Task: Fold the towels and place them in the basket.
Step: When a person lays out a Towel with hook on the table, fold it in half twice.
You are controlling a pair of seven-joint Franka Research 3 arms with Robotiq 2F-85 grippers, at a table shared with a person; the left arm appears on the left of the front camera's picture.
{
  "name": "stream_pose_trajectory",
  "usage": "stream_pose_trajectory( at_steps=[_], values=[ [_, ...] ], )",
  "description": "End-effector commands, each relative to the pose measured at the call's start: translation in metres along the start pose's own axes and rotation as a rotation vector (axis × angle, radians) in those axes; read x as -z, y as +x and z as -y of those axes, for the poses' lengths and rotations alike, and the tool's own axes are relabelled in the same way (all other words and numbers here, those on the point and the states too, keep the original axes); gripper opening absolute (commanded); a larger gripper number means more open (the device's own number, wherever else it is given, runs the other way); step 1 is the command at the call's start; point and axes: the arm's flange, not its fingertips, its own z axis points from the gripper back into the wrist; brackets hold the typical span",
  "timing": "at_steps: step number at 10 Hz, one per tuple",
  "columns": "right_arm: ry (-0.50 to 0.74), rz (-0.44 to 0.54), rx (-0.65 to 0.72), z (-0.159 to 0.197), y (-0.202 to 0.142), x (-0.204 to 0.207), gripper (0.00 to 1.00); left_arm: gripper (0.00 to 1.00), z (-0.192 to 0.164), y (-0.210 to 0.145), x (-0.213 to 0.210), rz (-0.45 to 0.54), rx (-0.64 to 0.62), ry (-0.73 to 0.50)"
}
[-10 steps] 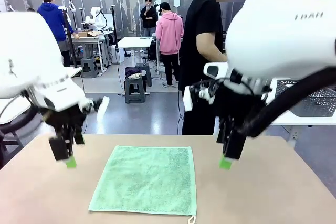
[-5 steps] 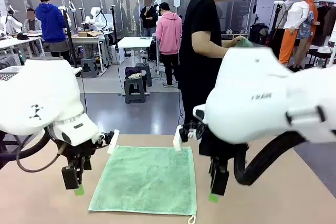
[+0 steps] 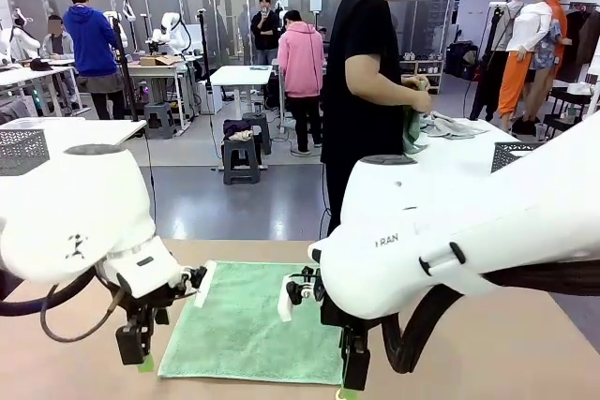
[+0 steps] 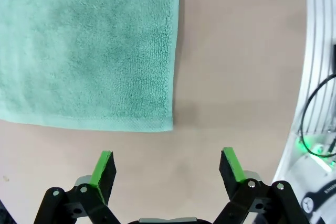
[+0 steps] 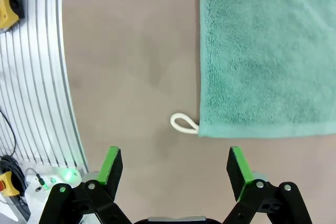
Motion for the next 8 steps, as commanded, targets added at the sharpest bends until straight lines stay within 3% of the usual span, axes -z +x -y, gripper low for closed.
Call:
stream_pose_trajectory(
  at_steps=[1,5,8],
  values=[
    [0.01,0.029,-0.049,0.007,0.005,0.007,1.0,1.0,0.003,0.0,0.026,-0.005,0.054,0.061],
    [0.019,0.008,-0.034,0.011,0.01,0.017,1.0,1.0,0.01,0.007,0.053,0.001,0.052,0.106],
    [0.013,0.004,-0.028,0.007,0.006,0.014,1.0,1.0,-0.004,0.009,0.043,0.001,0.067,0.073]
  ],
)
